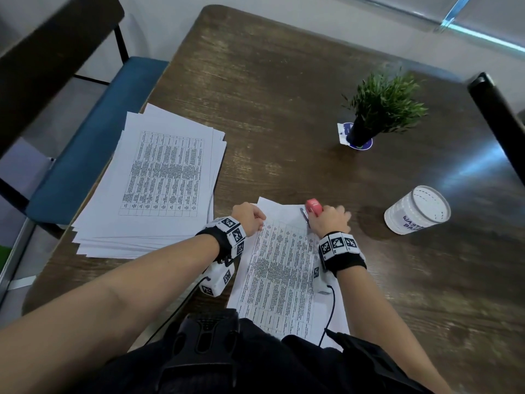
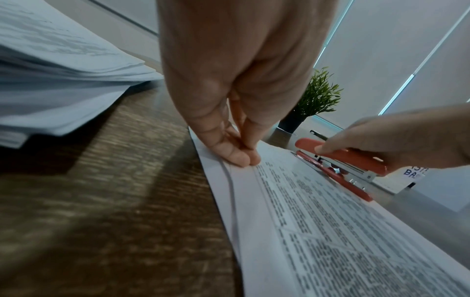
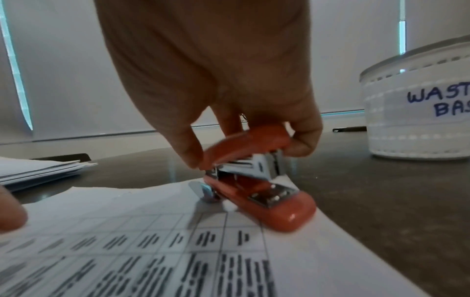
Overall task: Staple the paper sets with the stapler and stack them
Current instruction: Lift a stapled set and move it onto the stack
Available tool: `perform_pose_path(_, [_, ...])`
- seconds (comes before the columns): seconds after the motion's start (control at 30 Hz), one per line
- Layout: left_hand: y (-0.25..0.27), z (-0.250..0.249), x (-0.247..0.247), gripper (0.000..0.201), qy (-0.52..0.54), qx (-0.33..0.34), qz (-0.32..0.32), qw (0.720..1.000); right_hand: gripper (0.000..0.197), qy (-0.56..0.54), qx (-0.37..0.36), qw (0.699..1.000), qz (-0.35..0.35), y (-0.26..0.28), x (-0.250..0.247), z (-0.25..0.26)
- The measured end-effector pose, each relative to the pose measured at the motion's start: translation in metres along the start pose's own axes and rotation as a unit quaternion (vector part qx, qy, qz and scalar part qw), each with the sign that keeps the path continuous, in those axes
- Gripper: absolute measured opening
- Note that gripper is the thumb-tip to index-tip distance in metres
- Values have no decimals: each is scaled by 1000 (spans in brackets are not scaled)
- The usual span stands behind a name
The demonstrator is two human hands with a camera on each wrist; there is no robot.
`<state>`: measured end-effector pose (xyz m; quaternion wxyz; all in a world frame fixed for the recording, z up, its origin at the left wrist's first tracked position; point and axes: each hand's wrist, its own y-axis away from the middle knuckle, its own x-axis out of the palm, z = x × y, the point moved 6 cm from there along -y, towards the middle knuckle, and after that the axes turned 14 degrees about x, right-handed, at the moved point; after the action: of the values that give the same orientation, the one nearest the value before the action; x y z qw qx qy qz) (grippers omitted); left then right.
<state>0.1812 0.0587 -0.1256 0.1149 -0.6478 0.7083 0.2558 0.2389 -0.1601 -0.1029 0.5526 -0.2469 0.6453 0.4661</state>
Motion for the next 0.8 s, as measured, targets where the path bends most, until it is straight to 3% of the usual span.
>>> perform_pose_path(0.07, [-1, -1, 0, 18, -5, -4, 2, 1000, 42, 80, -14, 994, -72, 7, -9, 9])
perform_pose_path(0.13, [-2, -2, 0, 19, -9, -10, 0, 1000, 29, 51, -99, 981, -156, 19, -19, 28])
perform_pose_path(0.17, [-1, -2, 0, 19, -8, -10, -4, 1000, 26, 27, -160, 973, -162, 24, -17, 41])
perform_pose_path(0.23, [-1, -3, 0, 19, -1, -1, -11, 1000, 23, -5, -262, 961, -88, 33, -4, 64])
perform_pose_path(0.3, [0, -3, 1, 20, -8, 13, -9, 1000, 19, -6, -306, 952, -20, 39, 13, 76])
perform_pose_path(0.43, [1, 0, 2, 21, 4, 14, -10, 1000, 21, 1, -294, 956, -12, 34, 27, 79])
perform_pose_path(0.6, [1, 1, 3, 21, 21, 10, -26, 999, 9, 32, -254, 967, -2, 36, 31, 80])
perform_pose_path(0.67, [1, 1, 3, 22, 32, 5, -28, 999, 17, 49, -224, 973, 6, 40, 37, 79])
perform_pose_path(0.8, [5, -6, 2, 29, 46, 14, -31, 998, 16, -11, -162, 986, 33, 34, 38, 76])
